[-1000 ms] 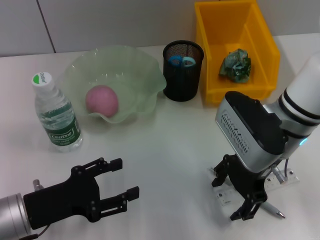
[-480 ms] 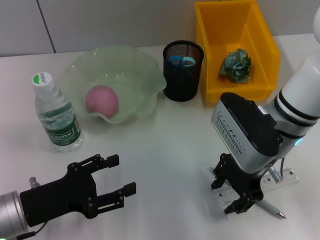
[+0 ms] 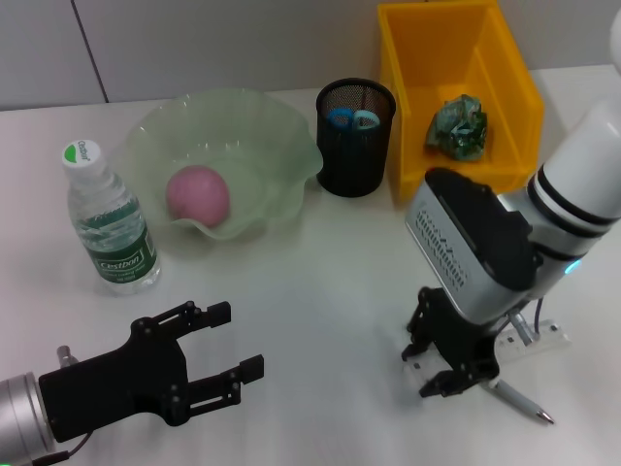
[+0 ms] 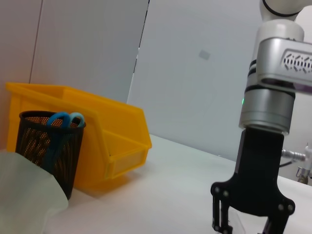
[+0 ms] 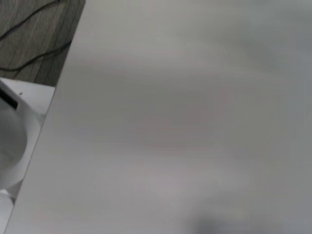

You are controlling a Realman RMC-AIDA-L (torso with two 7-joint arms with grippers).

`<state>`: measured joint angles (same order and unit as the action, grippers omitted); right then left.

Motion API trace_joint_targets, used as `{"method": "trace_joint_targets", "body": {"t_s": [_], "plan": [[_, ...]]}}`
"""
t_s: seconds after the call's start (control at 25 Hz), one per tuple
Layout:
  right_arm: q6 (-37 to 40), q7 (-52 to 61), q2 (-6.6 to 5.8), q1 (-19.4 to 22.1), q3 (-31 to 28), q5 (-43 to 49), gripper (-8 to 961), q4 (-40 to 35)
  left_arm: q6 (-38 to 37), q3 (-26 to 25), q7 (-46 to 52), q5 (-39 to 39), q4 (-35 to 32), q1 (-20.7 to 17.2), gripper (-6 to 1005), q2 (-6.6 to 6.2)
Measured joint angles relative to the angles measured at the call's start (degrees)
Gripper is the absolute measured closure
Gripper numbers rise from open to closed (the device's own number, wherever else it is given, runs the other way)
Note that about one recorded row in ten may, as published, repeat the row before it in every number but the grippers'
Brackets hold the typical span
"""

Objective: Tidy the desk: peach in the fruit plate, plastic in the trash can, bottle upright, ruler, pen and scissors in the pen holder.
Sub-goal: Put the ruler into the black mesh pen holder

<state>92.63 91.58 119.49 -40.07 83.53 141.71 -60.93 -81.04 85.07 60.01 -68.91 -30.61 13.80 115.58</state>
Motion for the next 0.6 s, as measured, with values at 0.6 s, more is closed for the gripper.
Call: {"method": "trace_joint_targets", "body": {"t_s": [0.6], "plan": [[1.18, 1.47, -0.43, -5.89, -31.46, -9.96, 568, -2.88, -0.71, -1.07, 0.37, 0.48, 0.1, 0.35, 204, 0.59]]}}
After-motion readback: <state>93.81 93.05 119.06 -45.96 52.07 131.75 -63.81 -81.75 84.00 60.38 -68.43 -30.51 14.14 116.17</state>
